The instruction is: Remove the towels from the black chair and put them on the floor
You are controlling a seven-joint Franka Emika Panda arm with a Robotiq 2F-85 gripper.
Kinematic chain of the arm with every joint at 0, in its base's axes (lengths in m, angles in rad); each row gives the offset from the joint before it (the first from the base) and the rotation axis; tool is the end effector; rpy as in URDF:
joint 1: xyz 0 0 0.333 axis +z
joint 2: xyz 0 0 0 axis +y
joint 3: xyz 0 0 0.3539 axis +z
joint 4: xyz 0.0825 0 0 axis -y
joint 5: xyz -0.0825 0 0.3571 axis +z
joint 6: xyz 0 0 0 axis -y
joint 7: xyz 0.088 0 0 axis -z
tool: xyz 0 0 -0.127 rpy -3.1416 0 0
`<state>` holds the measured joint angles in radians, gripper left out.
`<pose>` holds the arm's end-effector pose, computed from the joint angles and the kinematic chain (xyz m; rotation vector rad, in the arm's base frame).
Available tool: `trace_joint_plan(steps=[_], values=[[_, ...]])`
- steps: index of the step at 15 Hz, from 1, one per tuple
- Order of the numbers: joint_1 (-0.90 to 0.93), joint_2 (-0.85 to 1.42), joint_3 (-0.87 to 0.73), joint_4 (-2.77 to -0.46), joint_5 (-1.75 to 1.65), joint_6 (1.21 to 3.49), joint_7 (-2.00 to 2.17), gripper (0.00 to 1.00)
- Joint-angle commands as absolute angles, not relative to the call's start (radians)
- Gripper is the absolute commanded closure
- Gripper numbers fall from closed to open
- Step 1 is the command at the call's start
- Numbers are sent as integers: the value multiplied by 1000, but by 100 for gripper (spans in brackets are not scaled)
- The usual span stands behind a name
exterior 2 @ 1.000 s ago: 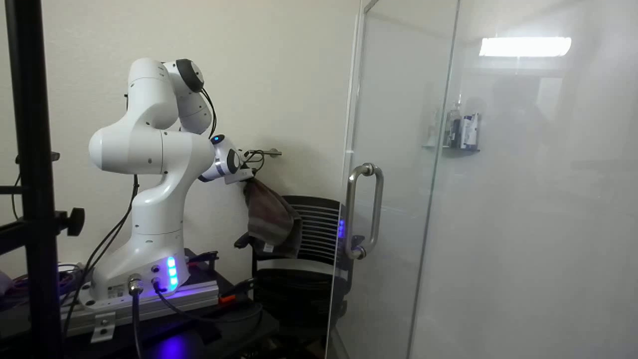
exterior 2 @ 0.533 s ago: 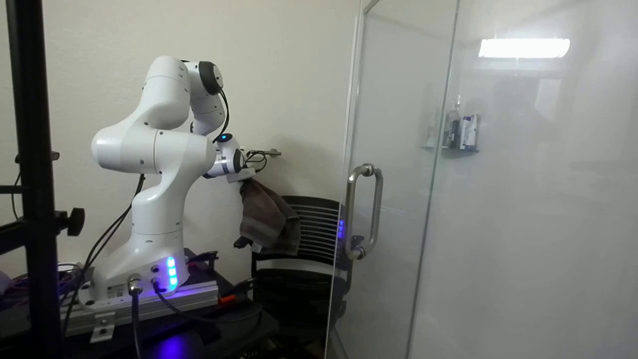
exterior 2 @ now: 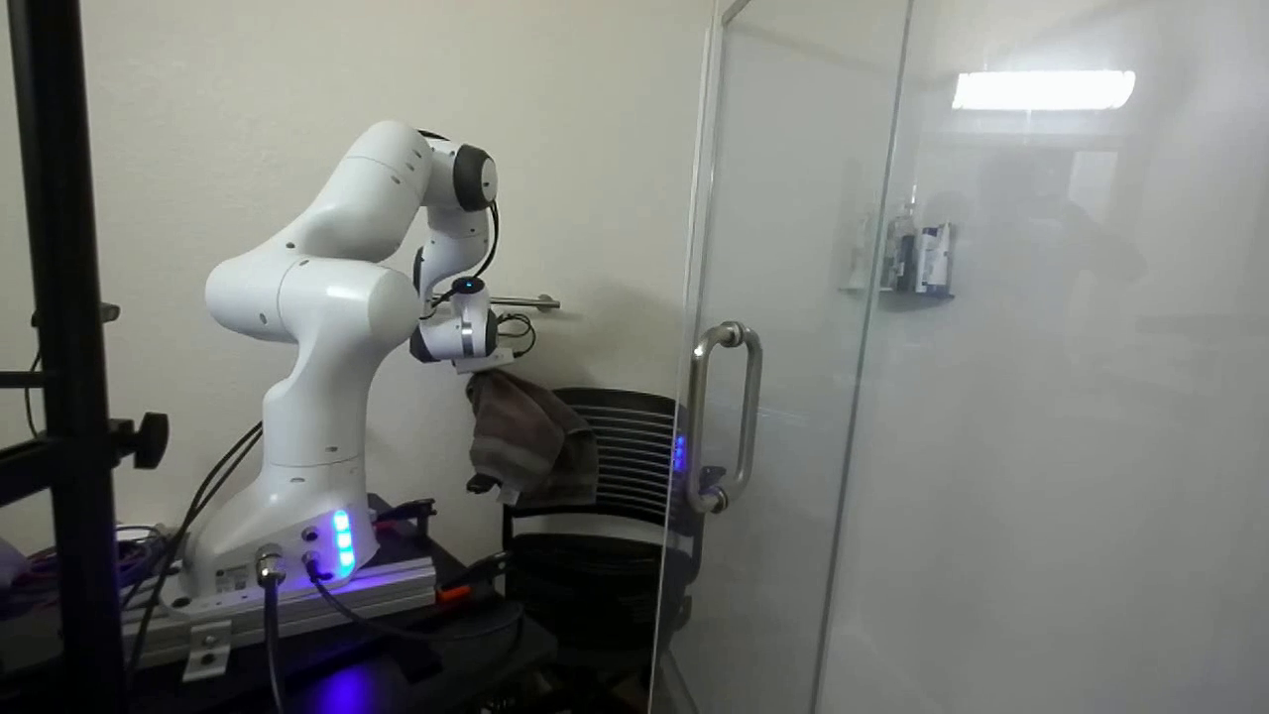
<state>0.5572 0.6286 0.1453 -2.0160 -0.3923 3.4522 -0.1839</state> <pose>0.4846 0.4545 0.2751 -2.1837 -1.5714 -1.1101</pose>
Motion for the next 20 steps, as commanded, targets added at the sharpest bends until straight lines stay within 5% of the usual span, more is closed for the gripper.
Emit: trace_joint_plan(steps=[1, 9, 14, 18, 20], values=[[462, 717, 265, -1988, -418, 3468, -224, 99], [915, 560, -125, -2161, -161, 3161, -57, 99], [1321, 499, -407, -2059, -452, 2748, 369, 99], [1564, 479, -471, -1911, -607, 2416, 555, 99], [1565, 477, -379, -1829, -718, 2243, 636, 99]])
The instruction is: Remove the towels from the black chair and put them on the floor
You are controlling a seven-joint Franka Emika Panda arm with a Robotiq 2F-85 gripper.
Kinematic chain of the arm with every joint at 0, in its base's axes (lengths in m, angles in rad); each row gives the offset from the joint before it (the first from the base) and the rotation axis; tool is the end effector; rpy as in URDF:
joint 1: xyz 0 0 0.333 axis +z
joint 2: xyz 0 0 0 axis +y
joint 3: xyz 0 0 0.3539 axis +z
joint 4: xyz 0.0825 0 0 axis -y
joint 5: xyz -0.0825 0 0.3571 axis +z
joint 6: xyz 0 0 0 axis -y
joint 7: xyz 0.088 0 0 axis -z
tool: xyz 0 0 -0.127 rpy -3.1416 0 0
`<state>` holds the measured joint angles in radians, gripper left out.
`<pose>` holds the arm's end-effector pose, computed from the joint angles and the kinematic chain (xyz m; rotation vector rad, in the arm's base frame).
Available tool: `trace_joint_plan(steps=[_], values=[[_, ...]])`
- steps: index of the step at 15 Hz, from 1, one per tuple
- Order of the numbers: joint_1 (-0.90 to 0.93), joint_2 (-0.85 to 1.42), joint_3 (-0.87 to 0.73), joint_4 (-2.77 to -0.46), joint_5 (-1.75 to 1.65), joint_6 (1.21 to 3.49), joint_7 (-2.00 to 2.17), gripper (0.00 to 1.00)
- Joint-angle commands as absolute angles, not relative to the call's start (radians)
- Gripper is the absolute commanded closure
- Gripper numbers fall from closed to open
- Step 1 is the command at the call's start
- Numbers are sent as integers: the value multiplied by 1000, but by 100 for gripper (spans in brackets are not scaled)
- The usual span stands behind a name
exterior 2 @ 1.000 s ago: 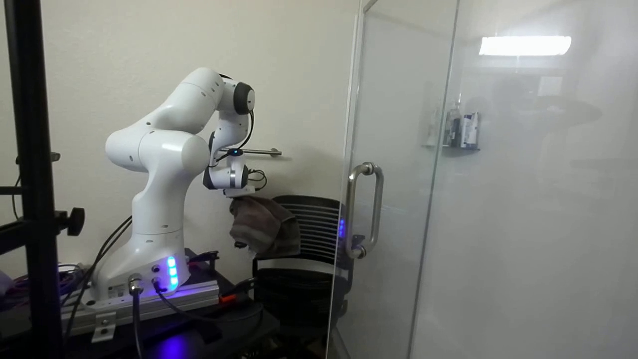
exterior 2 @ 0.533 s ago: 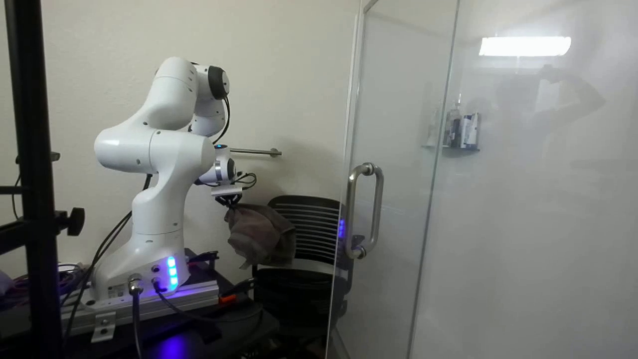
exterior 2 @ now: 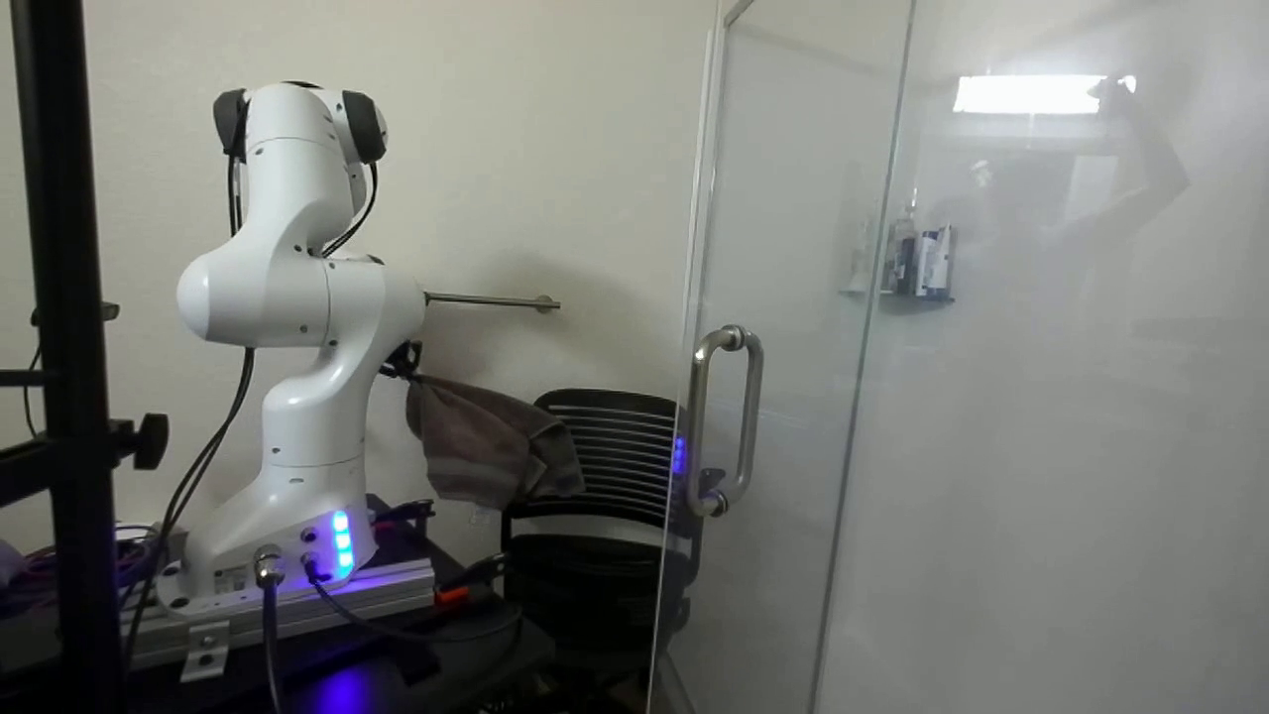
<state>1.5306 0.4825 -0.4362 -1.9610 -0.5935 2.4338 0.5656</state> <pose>0.2762 0.5567 0.2885 2.3337 1.3301 0.5911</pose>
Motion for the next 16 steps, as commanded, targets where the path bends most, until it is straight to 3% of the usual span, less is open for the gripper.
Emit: trace_joint_plan(steps=[1, 6, 7, 10, 11, 16], values=[[1659, 495, -437, -1814, -729, 2196, 677, 99], [1790, 480, -441, -1760, -819, 1888, 882, 99], [1701, 457, -312, -1720, -908, 1801, 949, 99], [1660, 478, -195, -1530, -955, 1602, 953, 99], [1568, 413, -202, -1666, -1038, 1745, 992, 99], [1386, 407, -95, -1672, -1091, 1697, 1149, 99]])
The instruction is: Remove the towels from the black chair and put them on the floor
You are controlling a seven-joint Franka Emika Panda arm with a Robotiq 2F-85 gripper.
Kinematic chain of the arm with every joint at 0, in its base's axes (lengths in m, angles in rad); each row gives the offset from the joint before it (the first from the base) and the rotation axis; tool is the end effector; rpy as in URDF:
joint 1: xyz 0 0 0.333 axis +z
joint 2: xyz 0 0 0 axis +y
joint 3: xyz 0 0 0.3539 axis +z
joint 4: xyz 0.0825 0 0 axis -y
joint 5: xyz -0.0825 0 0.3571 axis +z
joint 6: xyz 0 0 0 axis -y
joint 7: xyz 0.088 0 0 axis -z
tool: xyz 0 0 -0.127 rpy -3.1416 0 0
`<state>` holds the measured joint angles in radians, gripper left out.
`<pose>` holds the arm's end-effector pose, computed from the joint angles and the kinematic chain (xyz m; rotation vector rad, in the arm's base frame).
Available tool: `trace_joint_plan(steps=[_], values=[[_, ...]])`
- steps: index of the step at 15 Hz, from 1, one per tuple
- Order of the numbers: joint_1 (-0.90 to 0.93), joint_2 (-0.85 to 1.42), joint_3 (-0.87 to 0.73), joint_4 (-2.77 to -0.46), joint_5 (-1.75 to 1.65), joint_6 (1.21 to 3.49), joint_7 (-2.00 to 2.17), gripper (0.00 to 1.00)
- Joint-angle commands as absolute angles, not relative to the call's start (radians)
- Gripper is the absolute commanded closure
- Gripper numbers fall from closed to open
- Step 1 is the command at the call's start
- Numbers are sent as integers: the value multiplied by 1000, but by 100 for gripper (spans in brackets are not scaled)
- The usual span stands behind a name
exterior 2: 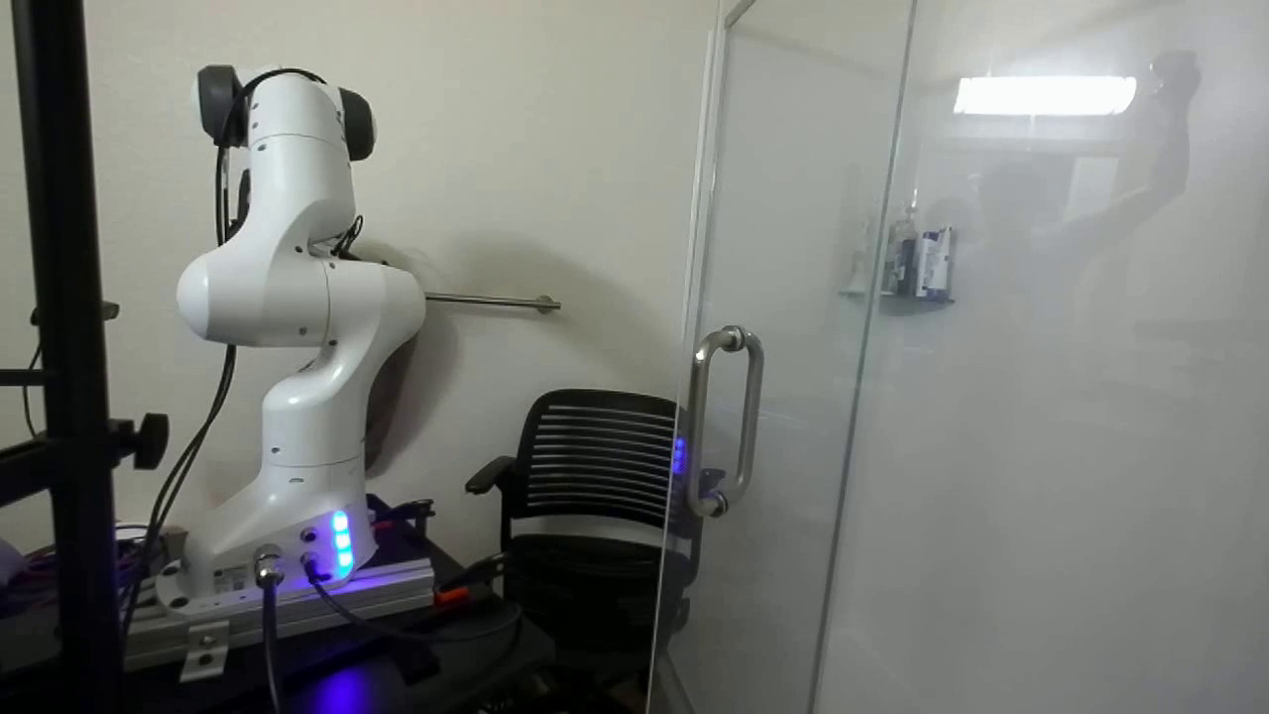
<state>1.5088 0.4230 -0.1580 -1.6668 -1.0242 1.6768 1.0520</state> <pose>0.2211 0.5960 0.4227 2.0916 0.7075 1.0322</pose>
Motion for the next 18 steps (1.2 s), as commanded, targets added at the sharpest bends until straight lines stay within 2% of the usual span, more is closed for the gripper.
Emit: trace_joint_plan(steps=[1, 3, 4, 5, 6, 9, 18], values=[[1347, 411, -71, -1678, -1108, 1721, 1176, 99], [1279, 384, -21, -1730, -1174, 1792, 1208, 99], [1247, 383, 5, -1740, -1195, 1813, 1213, 70], [1222, 373, 30, -1753, -1218, 1823, 1221, 69], [1222, 403, 65, -1739, -1170, 1717, 1212, 88], [1191, 390, 90, -1760, -1187, 1734, 1226, 70], [1188, 388, 92, -1763, -1188, 1738, 1227, 69]])
